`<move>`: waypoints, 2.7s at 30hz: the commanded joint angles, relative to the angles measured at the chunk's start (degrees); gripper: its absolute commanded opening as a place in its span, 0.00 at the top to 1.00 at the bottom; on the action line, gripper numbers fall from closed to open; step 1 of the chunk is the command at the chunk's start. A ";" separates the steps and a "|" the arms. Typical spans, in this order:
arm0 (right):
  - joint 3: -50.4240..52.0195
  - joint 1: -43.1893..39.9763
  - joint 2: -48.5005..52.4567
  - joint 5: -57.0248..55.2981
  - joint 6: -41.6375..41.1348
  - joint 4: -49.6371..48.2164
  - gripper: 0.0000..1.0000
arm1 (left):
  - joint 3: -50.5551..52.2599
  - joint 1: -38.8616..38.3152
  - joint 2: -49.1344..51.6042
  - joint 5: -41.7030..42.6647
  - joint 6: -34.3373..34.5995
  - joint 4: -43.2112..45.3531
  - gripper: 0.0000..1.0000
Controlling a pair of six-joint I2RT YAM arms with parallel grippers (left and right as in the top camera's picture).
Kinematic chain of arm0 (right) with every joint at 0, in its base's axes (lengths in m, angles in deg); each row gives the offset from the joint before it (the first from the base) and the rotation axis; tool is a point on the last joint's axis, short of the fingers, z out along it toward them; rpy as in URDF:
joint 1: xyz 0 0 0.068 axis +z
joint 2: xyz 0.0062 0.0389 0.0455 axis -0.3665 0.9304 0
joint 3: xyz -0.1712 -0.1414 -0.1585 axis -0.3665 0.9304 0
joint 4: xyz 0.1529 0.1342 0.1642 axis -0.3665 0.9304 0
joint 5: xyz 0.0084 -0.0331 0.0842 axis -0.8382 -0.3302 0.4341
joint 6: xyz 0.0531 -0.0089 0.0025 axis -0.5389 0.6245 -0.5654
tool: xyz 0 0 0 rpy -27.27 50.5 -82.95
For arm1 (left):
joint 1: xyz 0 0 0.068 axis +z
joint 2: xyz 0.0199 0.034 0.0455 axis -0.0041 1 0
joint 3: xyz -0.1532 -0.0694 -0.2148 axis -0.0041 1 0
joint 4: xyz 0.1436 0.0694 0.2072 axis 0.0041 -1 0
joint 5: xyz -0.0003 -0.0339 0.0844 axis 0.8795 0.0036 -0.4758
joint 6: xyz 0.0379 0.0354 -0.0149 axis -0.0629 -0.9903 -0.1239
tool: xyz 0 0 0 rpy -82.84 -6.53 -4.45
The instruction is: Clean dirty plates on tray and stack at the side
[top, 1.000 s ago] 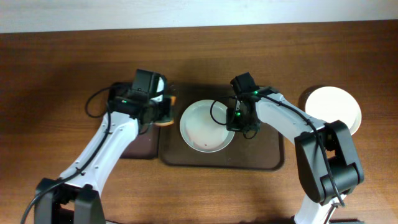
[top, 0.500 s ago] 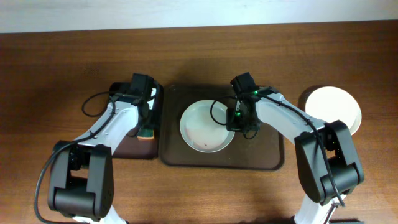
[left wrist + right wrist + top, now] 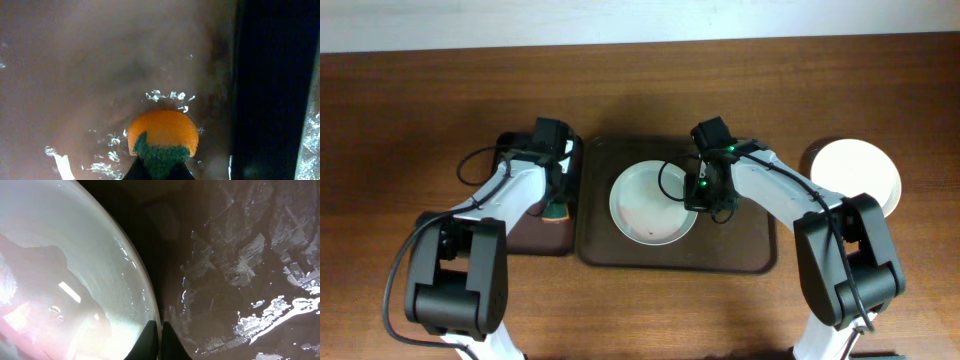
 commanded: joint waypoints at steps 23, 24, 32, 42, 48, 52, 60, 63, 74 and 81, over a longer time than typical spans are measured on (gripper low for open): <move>-1.77 0.24 -1.60 -1.95 6.14 -1.88 0.96 | -7.23 3.08 -9.49 4.66 -0.26 -18.86 0.10; -2.36 0.24 -2.73 -2.25 6.69 -1.44 0.96 | -7.17 2.97 -9.44 4.68 -0.24 -19.15 0.07; -4.26 1.81 -15.26 -22.10 9.11 3.74 0.96 | -6.97 2.97 -9.38 5.68 -0.26 -19.12 0.00; -4.26 19.19 -17.94 -61.94 11.82 3.80 0.96 | -6.97 2.99 -9.38 5.68 -0.26 -18.73 0.00; -4.24 15.63 -17.79 -39.80 -0.33 4.79 0.96 | -6.97 2.99 -9.38 5.70 -0.26 -18.78 0.02; -3.13 6.58 -17.35 -22.10 -13.88 6.38 0.96 | -6.97 2.99 -9.38 5.70 -0.26 -18.78 0.01; 5.66 5.29 -14.75 -9.90 -29.09 3.72 0.96 | -6.97 2.99 -9.38 5.70 -0.24 -18.75 0.01; 7.69 5.29 -13.79 -5.18 -32.35 0.50 0.96 | -6.97 2.99 -9.38 5.70 -0.26 -18.78 0.01; 7.67 6.19 -13.75 -6.93 16.59 -12.66 0.39 | -6.97 2.99 -9.38 5.68 -0.26 -18.73 0.01; 7.67 5.92 -8.94 -10.51 28.81 -18.60 0.33 | -6.97 2.99 -9.38 5.70 -0.26 -18.80 0.01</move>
